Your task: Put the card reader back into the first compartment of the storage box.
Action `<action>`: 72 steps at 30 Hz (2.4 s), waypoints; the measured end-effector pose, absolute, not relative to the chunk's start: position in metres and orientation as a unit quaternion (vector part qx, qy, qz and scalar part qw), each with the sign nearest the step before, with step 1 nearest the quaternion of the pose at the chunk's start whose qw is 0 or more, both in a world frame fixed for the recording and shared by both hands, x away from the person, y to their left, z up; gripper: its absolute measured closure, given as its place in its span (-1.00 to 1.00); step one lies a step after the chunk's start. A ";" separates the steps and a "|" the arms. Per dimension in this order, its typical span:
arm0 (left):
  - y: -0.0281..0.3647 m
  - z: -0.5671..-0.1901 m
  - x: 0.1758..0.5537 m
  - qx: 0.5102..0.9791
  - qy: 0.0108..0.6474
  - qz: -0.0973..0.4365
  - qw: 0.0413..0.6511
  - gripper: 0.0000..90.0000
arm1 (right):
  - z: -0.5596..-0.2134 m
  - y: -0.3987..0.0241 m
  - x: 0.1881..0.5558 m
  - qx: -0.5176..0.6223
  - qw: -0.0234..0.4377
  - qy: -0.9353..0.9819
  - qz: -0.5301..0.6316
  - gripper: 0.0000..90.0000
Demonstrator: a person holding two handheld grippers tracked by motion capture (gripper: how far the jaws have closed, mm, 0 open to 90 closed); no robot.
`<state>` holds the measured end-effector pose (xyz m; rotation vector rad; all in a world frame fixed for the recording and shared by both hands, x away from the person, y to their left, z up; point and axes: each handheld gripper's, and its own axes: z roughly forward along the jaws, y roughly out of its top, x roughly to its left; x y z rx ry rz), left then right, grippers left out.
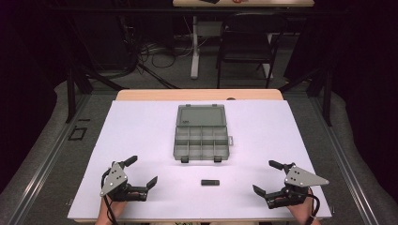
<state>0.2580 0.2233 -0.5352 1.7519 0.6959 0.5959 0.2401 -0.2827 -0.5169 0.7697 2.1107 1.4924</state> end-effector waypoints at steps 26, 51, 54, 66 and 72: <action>0.224 -0.536 0.259 0.743 0.296 0.248 0.547 -1.00 | -0.511 -0.263 0.242 0.268 0.197 0.791 0.514 -1.00; 0.224 -0.536 0.260 0.745 0.295 0.246 0.546 -1.00 | -0.507 -0.221 0.281 0.204 0.156 0.828 0.498 -1.00; 0.224 -0.536 0.259 0.746 0.294 0.245 0.545 -1.00 | -0.507 -0.217 0.284 0.196 0.151 0.832 0.496 -1.00; 0.224 -0.537 0.260 0.745 0.296 0.244 0.546 -1.00 | -0.511 -0.201 0.294 0.172 0.123 0.846 0.490 -0.98; 0.223 -0.536 0.260 0.745 0.295 0.244 0.546 -1.00 | -0.512 -0.194 0.299 0.154 0.111 0.853 0.486 -0.97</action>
